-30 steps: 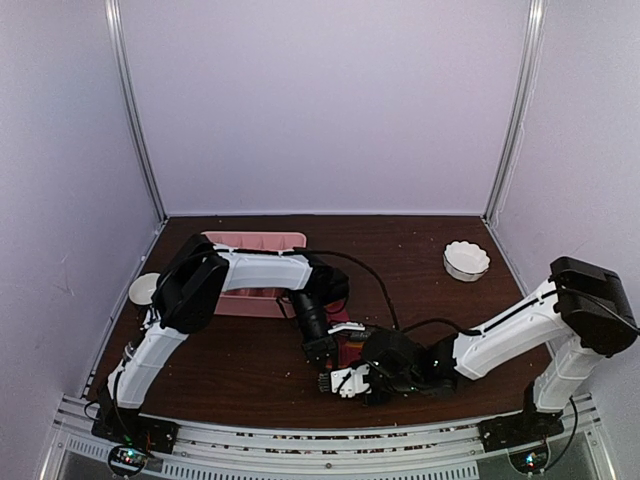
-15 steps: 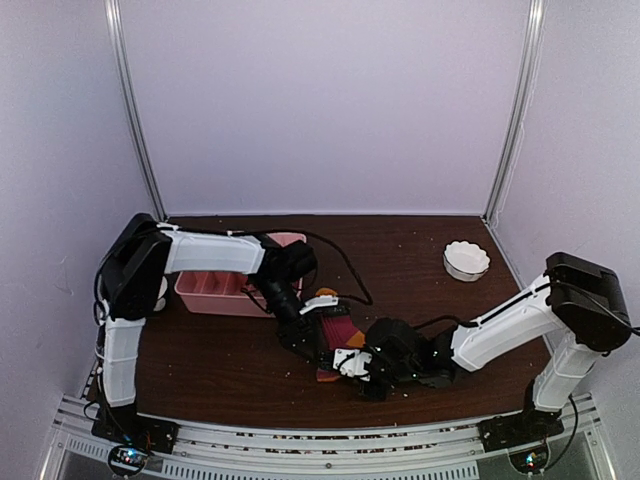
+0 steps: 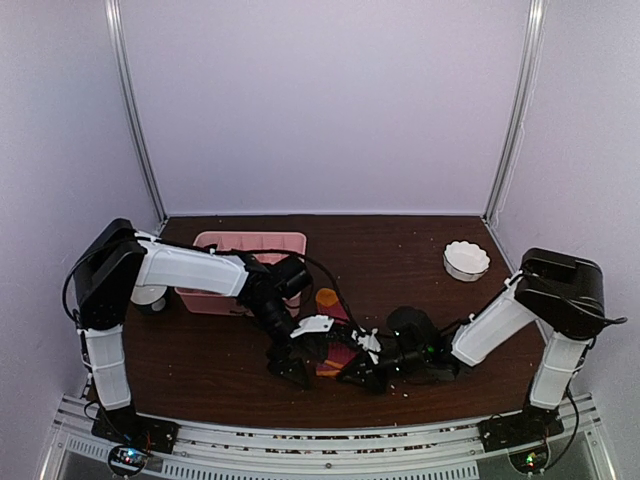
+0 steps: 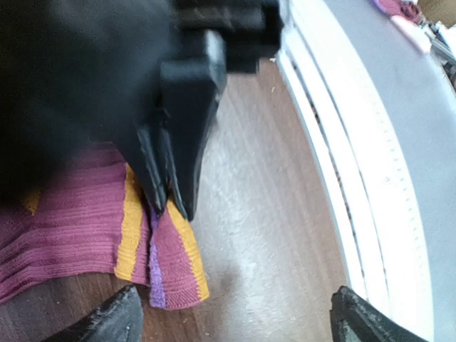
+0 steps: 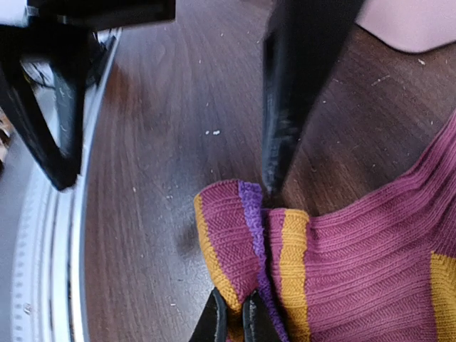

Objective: Roll the socks
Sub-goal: Roll the sock.

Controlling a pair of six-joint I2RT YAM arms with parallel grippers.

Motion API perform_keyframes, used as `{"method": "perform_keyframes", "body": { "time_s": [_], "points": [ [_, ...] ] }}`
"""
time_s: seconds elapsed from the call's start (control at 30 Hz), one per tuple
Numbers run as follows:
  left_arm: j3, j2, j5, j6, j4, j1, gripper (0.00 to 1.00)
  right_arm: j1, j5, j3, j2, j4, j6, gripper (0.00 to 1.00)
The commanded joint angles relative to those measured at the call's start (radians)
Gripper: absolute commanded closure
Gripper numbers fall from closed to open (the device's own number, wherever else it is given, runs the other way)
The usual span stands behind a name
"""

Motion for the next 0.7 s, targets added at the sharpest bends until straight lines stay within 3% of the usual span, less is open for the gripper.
{"method": "perform_keyframes", "body": {
  "time_s": [0.0,0.17,0.27,0.4,0.67],
  "points": [
    [-0.013,-0.034,-0.041,-0.006,0.152,0.005,0.12,-0.04,-0.146,-0.072,0.138,-0.104,0.177,1.0],
    [-0.008,0.001,-0.073,-0.055,0.224,0.003,0.24,-0.073,-0.189,-0.077,0.186,-0.065,0.244,1.0],
    [0.005,0.016,-0.064,-0.06,0.222,-0.003,0.26,-0.076,-0.197,-0.067,0.2,-0.082,0.257,1.0],
    [0.057,0.062,-0.059,-0.041,0.163,-0.023,0.33,-0.087,-0.205,-0.049,0.221,-0.096,0.278,1.0],
    [0.169,0.176,-0.08,-0.055,0.034,-0.029,0.59,-0.099,-0.214,-0.042,0.235,-0.06,0.337,1.0]
  ]
}}
